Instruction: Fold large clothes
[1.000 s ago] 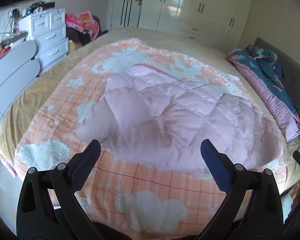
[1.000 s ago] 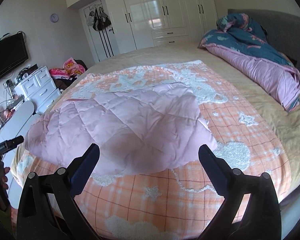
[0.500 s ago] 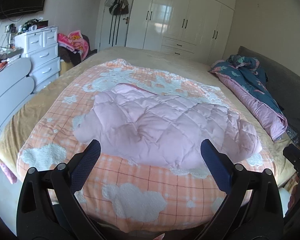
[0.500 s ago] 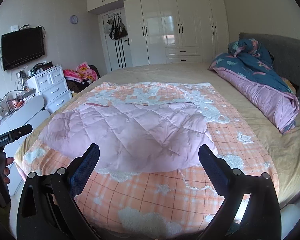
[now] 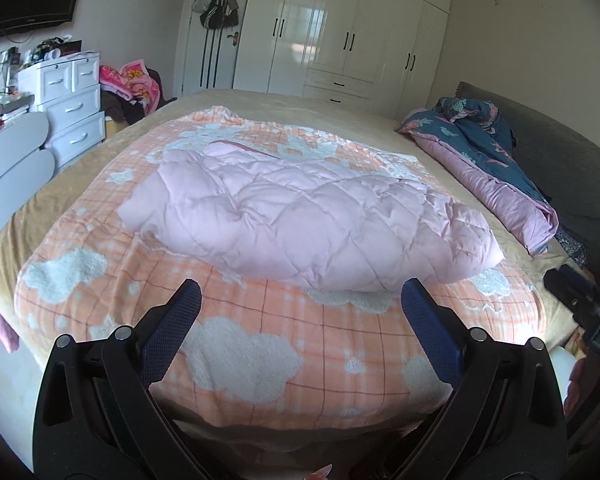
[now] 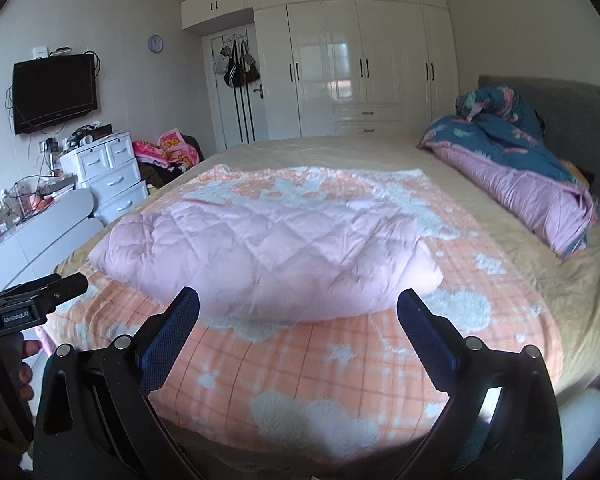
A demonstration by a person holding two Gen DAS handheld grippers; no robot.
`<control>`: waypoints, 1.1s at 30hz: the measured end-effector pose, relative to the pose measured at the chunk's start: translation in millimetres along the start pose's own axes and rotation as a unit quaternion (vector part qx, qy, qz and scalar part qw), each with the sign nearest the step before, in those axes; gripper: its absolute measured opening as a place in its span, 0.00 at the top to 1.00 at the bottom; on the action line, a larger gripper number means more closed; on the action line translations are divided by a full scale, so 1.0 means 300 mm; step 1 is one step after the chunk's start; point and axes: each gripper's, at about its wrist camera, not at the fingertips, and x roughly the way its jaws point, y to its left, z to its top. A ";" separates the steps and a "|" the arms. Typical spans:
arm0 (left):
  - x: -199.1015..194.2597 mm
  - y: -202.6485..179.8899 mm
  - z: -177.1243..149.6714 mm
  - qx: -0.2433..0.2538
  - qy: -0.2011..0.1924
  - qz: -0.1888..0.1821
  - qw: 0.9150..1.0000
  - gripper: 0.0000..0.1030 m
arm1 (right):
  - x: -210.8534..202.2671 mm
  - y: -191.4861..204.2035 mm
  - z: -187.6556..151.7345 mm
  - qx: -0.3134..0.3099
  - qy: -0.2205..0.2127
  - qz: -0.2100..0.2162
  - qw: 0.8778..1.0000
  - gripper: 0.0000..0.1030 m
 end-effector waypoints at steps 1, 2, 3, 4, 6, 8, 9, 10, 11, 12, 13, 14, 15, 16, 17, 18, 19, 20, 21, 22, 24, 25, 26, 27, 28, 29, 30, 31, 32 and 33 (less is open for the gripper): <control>0.002 -0.002 -0.004 0.000 0.001 0.001 1.000 0.09 | 0.008 0.003 -0.008 -0.004 0.006 -0.003 1.000 0.04; 0.005 -0.003 -0.008 0.001 0.001 0.002 1.000 0.09 | 0.018 0.004 -0.020 -0.007 0.012 -0.006 1.000 0.04; 0.012 -0.005 -0.011 0.002 0.004 0.003 1.000 0.09 | 0.029 0.002 -0.032 -0.006 0.018 -0.009 1.000 0.04; 0.018 -0.003 -0.014 0.001 0.007 0.003 1.000 0.09 | 0.038 0.002 -0.041 -0.002 0.023 -0.009 1.000 0.04; 0.031 -0.003 -0.018 0.000 0.015 0.003 1.000 0.09 | 0.060 0.003 -0.061 0.008 0.037 -0.001 0.999 0.04; 0.044 -0.006 -0.024 0.005 0.022 0.007 1.000 0.09 | 0.066 0.009 -0.074 0.007 0.041 0.001 0.999 0.04; 0.049 -0.007 -0.025 0.006 0.025 0.008 1.000 0.09 | 0.068 0.012 -0.075 0.004 0.041 0.002 0.999 0.04; 0.054 -0.006 -0.026 0.006 0.028 0.009 1.000 0.09 | 0.068 0.015 -0.074 0.001 0.040 0.003 0.999 0.04; 0.057 -0.007 -0.030 0.008 0.031 0.010 0.999 0.09 | 0.067 0.018 -0.071 0.000 0.038 0.002 0.999 0.04; 0.059 -0.010 -0.032 0.010 0.033 0.013 0.999 0.09 | 0.066 0.019 -0.069 0.001 0.036 0.004 0.999 0.04; 0.061 -0.012 -0.034 0.013 0.033 0.015 0.999 0.09 | 0.066 0.017 -0.068 0.002 0.036 0.004 0.999 0.04; 0.063 -0.015 -0.035 0.016 0.034 0.016 0.999 0.09 | 0.066 0.017 -0.067 0.002 0.035 0.005 0.999 0.04; 0.065 -0.019 -0.037 0.019 0.037 0.016 0.999 0.09 | 0.066 0.015 -0.067 0.001 0.036 0.005 0.999 0.04; 0.067 -0.019 -0.037 0.020 0.038 0.017 0.999 0.09 | 0.067 0.016 -0.067 -0.001 0.036 0.005 0.999 0.04; 0.067 -0.020 -0.038 0.020 0.037 0.018 0.999 0.09 | 0.067 0.016 -0.067 0.000 0.036 0.004 0.999 0.04; 0.066 -0.021 -0.039 0.021 0.037 0.018 0.999 0.09 | 0.067 0.016 -0.066 0.000 0.037 0.005 0.999 0.04; 0.066 -0.022 -0.039 0.021 0.038 0.019 0.999 0.09 | 0.068 0.014 -0.066 0.001 0.038 0.005 0.999 0.04; 0.066 -0.021 -0.039 0.020 0.037 0.019 0.999 0.09 | 0.069 0.012 -0.066 0.001 0.039 0.004 0.999 0.04; 0.066 -0.021 -0.039 0.021 0.037 0.019 0.999 0.09 | 0.069 0.013 -0.066 0.000 0.039 0.004 0.999 0.04; 0.065 -0.022 -0.039 0.021 0.037 0.020 0.999 0.09 | 0.068 0.014 -0.065 0.001 0.039 0.004 0.999 0.04; 0.062 -0.020 -0.039 0.021 0.036 0.020 0.999 0.09 | 0.070 0.015 -0.065 -0.001 0.038 0.004 0.999 0.04; 0.062 -0.021 -0.039 0.021 0.037 0.021 0.999 0.09 | 0.070 0.015 -0.065 -0.002 0.039 0.004 0.999 0.04; 0.060 -0.020 -0.039 0.021 0.036 0.020 0.999 0.09 | 0.070 0.015 -0.065 -0.002 0.040 0.005 0.999 0.04; 0.060 -0.020 -0.039 0.021 0.036 0.021 0.999 0.09 | 0.071 0.017 -0.065 -0.003 0.040 0.005 0.999 0.04; 0.060 -0.021 -0.038 0.021 0.036 0.023 0.999 0.09 | 0.069 0.019 -0.065 -0.004 0.040 0.005 0.999 0.04; 0.058 -0.020 -0.037 0.021 0.034 0.023 0.999 0.09 | 0.068 0.022 -0.065 -0.005 0.040 0.006 0.999 0.04; 0.056 -0.020 -0.035 0.021 0.034 0.022 0.999 0.09 | 0.068 0.023 -0.064 -0.006 0.040 0.006 0.999 0.04; 0.054 -0.019 -0.033 0.021 0.033 0.023 0.999 0.09 | 0.065 0.026 -0.063 -0.006 0.039 0.005 0.999 0.04; 0.053 -0.019 -0.032 0.021 0.032 0.022 0.999 0.09 | 0.064 0.027 -0.062 -0.007 0.038 0.005 0.999 0.04; 0.053 -0.019 -0.031 0.022 0.033 0.023 0.999 0.09 | 0.062 0.028 -0.061 -0.007 0.037 0.005 0.999 0.04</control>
